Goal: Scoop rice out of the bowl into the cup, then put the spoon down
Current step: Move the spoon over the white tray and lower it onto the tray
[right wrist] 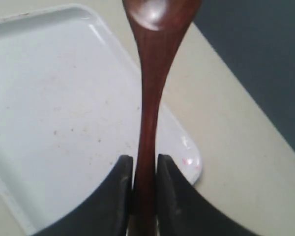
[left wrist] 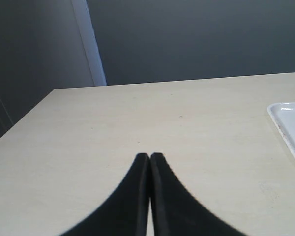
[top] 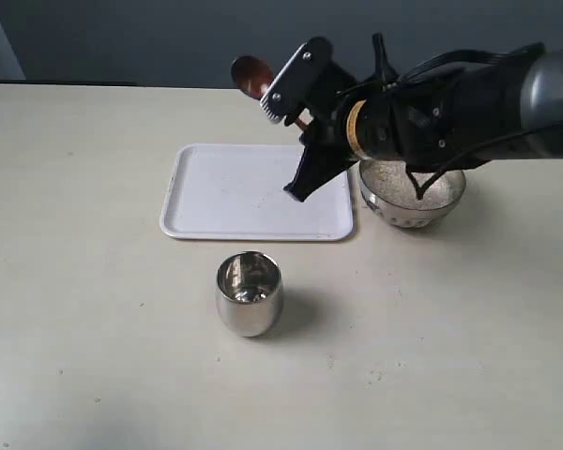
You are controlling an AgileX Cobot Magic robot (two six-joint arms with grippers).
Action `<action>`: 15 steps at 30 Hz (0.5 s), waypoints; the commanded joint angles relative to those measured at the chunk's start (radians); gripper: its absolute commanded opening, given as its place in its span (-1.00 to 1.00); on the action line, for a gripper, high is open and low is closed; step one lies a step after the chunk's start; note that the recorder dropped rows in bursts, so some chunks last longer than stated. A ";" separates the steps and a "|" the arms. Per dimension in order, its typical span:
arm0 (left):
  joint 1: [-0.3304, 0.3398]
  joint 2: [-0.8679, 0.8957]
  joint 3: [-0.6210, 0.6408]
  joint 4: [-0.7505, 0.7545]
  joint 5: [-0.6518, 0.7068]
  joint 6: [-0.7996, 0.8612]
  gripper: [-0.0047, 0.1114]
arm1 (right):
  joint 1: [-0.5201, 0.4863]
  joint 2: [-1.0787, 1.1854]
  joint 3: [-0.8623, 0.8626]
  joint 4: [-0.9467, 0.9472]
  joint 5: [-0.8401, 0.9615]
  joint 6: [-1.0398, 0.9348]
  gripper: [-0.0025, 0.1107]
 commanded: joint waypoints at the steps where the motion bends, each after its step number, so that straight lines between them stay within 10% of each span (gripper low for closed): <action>1: -0.005 -0.004 -0.003 0.003 -0.011 -0.005 -0.91 | -0.005 0.068 -0.005 0.061 0.063 -0.006 -0.97; 15: -0.005 -0.004 -0.003 0.005 -0.011 -0.005 -0.91 | -0.004 0.085 -0.005 0.190 0.067 -0.006 -0.97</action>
